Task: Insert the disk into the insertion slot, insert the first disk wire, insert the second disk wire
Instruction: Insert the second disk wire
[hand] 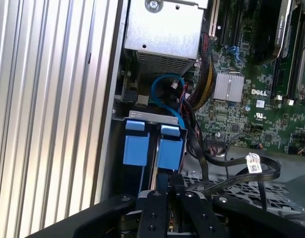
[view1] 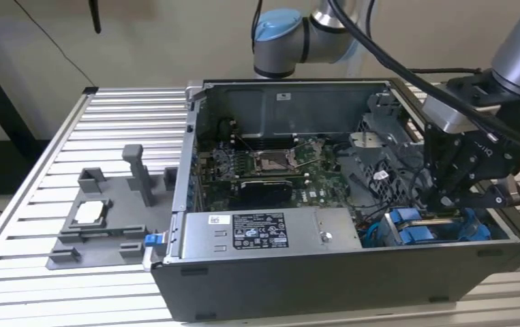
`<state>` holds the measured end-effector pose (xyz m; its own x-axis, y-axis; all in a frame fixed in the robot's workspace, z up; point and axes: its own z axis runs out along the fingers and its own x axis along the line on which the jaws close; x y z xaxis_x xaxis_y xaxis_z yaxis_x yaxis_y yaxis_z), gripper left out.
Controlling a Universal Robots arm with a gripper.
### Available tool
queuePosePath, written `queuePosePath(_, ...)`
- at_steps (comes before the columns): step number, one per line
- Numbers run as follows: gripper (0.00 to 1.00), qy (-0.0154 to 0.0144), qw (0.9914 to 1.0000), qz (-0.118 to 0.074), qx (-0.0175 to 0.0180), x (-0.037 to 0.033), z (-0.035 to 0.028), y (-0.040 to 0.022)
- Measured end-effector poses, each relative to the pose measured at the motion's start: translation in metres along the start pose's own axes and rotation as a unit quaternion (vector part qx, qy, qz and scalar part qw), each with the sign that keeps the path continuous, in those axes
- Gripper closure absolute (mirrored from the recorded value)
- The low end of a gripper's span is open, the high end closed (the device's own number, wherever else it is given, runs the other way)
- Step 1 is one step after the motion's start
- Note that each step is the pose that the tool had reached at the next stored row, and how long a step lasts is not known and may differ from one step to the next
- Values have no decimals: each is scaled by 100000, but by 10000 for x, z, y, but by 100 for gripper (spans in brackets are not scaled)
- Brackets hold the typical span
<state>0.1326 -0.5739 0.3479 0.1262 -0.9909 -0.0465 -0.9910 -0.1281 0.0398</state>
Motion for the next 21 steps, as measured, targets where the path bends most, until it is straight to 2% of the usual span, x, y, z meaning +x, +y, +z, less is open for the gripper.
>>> queuePosePath(4,84,-399,99999,55,-121,15,33,-32)
queuePosePath(7,84,-967,99995,165,-241,17,40,-38)
queuePosePath(9,84,-1259,99990,195,-658,17,40,-40)
queuePosePath(13,84,-1657,99967,257,-1968,23,36,-60)
queuePosePath(15,84,-1845,99954,272,-2380,26,36,-69)
queuePosePath(17,84,-1969,99948,304,-2527,29,35,-79)
queuePosePath(21,84,-2106,99945,539,-2520,36,34,-103)
